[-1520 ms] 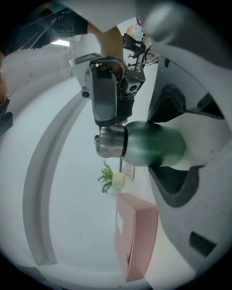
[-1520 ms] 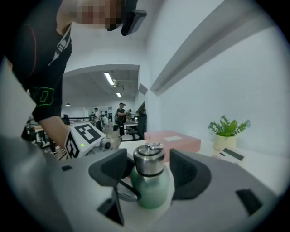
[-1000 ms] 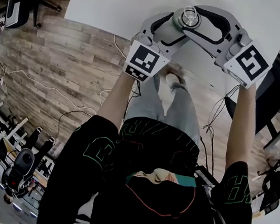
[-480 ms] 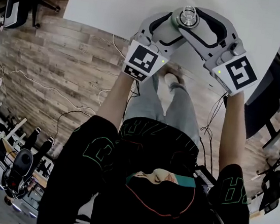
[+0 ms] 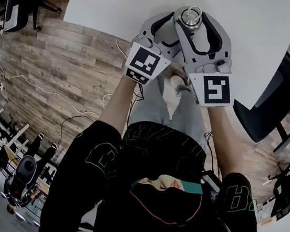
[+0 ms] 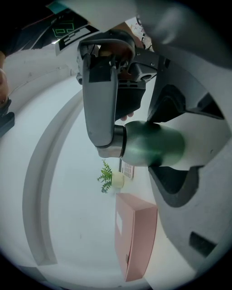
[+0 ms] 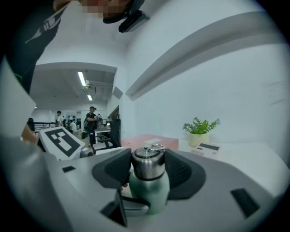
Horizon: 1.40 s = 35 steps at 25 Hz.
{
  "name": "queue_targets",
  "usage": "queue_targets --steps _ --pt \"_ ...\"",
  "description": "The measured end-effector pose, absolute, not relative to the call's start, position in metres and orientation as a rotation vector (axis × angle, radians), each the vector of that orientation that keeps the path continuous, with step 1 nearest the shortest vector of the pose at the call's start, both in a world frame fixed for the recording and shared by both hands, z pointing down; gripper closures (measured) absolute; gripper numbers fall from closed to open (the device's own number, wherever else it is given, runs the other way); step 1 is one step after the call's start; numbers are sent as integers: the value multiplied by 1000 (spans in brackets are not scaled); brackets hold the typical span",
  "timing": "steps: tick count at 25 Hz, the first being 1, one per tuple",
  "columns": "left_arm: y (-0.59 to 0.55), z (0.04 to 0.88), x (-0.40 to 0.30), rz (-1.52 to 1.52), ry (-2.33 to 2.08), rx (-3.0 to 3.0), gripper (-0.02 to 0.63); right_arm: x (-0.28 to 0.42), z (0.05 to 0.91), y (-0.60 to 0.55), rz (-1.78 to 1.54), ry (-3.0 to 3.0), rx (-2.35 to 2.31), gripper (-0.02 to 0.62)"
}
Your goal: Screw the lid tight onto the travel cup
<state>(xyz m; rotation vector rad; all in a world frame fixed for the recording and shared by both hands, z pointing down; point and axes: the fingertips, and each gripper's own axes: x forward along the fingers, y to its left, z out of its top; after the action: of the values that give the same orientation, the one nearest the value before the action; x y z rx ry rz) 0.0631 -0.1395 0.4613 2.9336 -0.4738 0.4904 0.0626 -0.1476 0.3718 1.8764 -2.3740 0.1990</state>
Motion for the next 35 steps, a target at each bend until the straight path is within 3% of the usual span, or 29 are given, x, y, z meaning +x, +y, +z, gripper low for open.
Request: queue_targets --steps 6,14,24,35 --pt "-142 460 63 487 -472 2931 293 63 373 -149 212 -2364 1847 351" --pt "-140 461 65 487 -464 2932 293 64 372 -149 239 -2621 1322 305" --pt "-137 458 66 488 -460 2931 293 56 368 -150 279 -2775 830 315" --pt "-134 459 66 494 -462 2933 293 55 369 -145 286 -2771 903 345"
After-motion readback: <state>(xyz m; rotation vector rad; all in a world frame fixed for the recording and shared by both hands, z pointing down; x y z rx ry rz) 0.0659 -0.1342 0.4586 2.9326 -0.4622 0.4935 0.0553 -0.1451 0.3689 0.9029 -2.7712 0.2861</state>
